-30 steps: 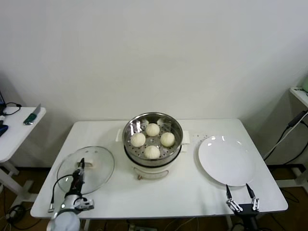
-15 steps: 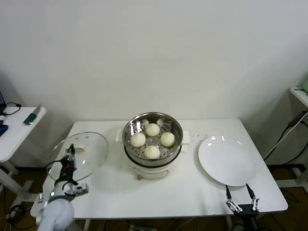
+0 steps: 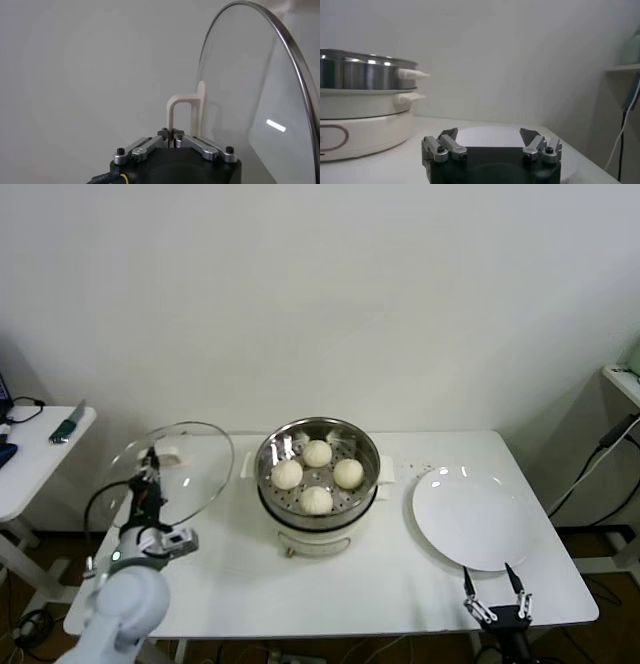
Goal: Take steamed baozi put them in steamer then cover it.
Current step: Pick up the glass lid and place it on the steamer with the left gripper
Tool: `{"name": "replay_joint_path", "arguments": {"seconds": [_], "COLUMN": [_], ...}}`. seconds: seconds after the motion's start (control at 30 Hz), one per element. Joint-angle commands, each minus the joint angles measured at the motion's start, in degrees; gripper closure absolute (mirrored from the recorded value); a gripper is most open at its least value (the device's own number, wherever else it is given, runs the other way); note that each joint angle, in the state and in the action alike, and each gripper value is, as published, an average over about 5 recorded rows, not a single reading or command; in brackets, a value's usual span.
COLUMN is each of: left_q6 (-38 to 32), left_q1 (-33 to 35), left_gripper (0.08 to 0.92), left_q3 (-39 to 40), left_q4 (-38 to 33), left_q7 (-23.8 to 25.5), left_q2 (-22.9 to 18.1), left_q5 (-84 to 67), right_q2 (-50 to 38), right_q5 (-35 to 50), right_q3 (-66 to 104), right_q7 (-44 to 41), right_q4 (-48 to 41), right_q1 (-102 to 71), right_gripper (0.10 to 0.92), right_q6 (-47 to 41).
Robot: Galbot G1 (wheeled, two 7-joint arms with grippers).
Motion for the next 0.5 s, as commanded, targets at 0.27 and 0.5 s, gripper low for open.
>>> {"name": "replay_joint_path", "arguments": {"seconds": [0.27, 0.5], "left_q6": [13.41, 13.20], "left_q1": [-13.45, -13.98], "left_gripper": [0.872, 0.872], "left_q3": [24.38, 28.96], "left_q4": [-2.26, 2.32], "left_q7": [13.29, 14.07], "left_q2": [-10.71, -21.45], "left_q5": [18.46, 27.37], "right_q2": [-0.06, -0.47], "right_q5": [-0.46, -0.27], "right_q3": [-0.14, -0.22], "right_q7": [0.11, 0.03], "right_q4": [0.53, 0.51], "right_q1": [1.15, 1.56], "right_gripper": [0.203, 0.203], "right_q6": [-0.11, -0.12]}}
